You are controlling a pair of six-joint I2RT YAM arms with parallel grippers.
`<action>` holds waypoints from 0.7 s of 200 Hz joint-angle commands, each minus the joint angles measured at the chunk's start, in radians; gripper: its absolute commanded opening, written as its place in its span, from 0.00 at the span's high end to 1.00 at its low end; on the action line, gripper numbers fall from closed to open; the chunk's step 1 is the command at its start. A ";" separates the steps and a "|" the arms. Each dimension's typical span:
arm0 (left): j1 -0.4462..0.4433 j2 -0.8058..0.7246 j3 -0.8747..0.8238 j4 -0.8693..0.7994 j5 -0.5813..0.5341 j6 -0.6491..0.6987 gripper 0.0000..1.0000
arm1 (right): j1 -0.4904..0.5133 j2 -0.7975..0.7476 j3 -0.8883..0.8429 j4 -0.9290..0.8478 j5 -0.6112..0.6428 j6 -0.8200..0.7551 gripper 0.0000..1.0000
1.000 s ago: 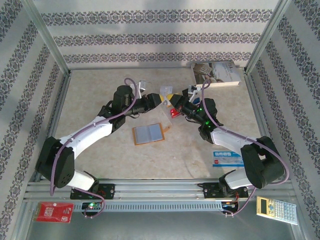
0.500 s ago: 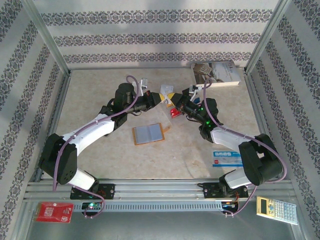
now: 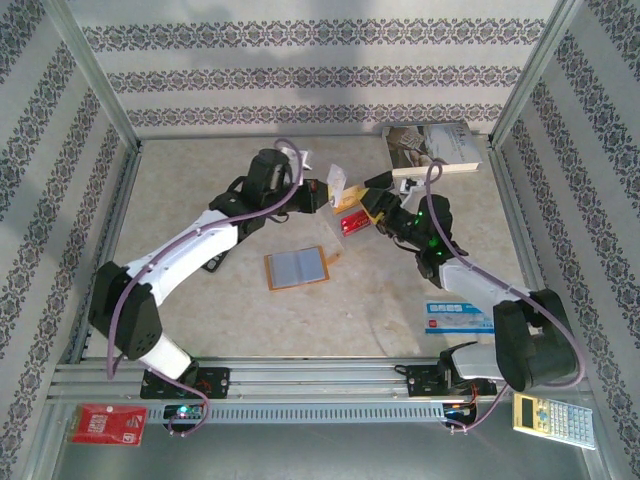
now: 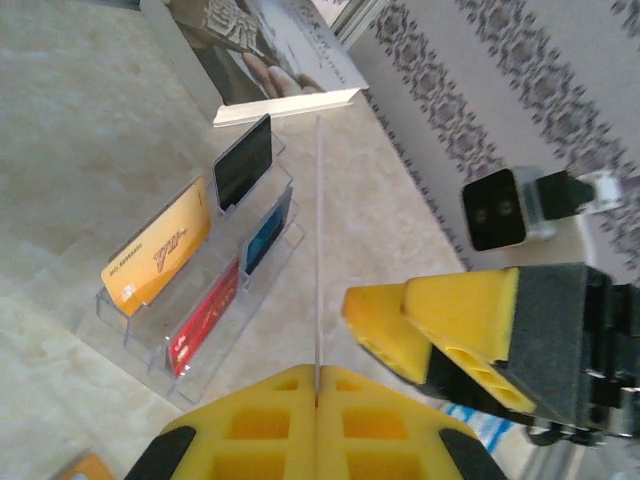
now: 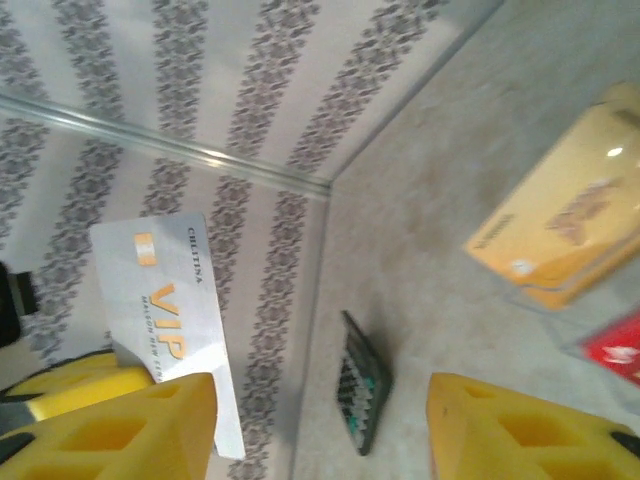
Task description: Take the credit cards out of the card holder
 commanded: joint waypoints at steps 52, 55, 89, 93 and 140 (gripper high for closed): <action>-0.113 0.337 0.398 -0.309 -0.162 0.400 1.00 | -0.212 -0.141 -0.045 -0.520 0.088 -0.314 0.22; -0.116 0.354 0.416 -0.320 -0.166 0.410 1.00 | -0.219 -0.146 -0.044 -0.541 0.096 -0.327 0.21; -0.136 0.510 0.606 -0.398 -0.187 0.494 1.00 | -0.292 -0.174 -0.032 -0.700 0.173 -0.445 0.14; -0.139 0.529 0.628 -0.409 -0.188 0.499 1.00 | -0.299 -0.175 -0.031 -0.712 0.181 -0.458 0.13; -0.175 0.699 0.854 -0.527 -0.157 0.605 1.00 | -0.363 -0.192 -0.034 -0.779 0.234 -0.510 0.11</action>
